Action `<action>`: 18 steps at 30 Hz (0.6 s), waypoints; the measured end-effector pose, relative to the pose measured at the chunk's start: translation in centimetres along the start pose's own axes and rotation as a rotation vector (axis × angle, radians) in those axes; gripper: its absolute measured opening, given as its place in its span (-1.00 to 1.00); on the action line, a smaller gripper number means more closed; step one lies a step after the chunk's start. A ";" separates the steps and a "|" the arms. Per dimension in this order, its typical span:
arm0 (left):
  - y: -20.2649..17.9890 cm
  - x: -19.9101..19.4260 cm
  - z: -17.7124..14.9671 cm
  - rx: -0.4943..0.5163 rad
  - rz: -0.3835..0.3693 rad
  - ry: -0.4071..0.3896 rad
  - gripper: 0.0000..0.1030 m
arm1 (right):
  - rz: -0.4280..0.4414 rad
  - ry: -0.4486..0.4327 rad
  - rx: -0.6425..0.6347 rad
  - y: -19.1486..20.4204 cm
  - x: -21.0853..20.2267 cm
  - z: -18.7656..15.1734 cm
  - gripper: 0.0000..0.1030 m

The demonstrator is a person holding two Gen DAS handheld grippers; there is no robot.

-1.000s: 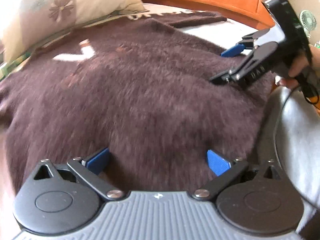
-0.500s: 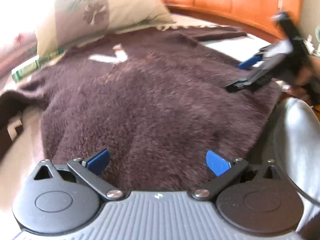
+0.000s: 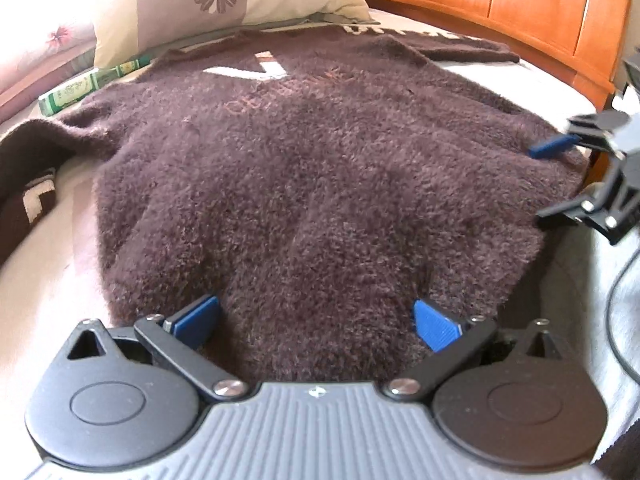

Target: Fold clothes

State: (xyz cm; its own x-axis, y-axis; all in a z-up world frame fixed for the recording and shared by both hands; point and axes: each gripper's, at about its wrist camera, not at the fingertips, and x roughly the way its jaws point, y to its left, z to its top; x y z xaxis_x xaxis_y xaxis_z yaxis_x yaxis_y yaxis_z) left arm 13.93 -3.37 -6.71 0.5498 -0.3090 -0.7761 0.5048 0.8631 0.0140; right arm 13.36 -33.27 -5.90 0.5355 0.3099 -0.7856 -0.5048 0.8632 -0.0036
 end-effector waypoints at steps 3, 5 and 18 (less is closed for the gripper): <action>0.0 0.2 0.2 0.002 0.009 0.000 0.99 | -0.016 0.016 0.021 0.1 -1.3 -0.5 1.00; 0.0 0.3 0.2 0.000 0.011 0.001 0.99 | -0.014 -0.024 0.062 -0.1 -1.9 0.1 1.00; 1.4 -0.6 0.8 -0.096 -0.064 -0.008 0.99 | -0.207 -0.109 0.367 -1.7 0.9 0.2 1.00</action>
State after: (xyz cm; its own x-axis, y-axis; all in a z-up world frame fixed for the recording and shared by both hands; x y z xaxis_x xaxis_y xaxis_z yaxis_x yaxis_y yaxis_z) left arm 14.83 -2.27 -5.77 0.5237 -0.3679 -0.7683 0.4731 0.8757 -0.0968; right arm 14.80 -34.34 -6.48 0.6783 0.1390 -0.7215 -0.1160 0.9899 0.0816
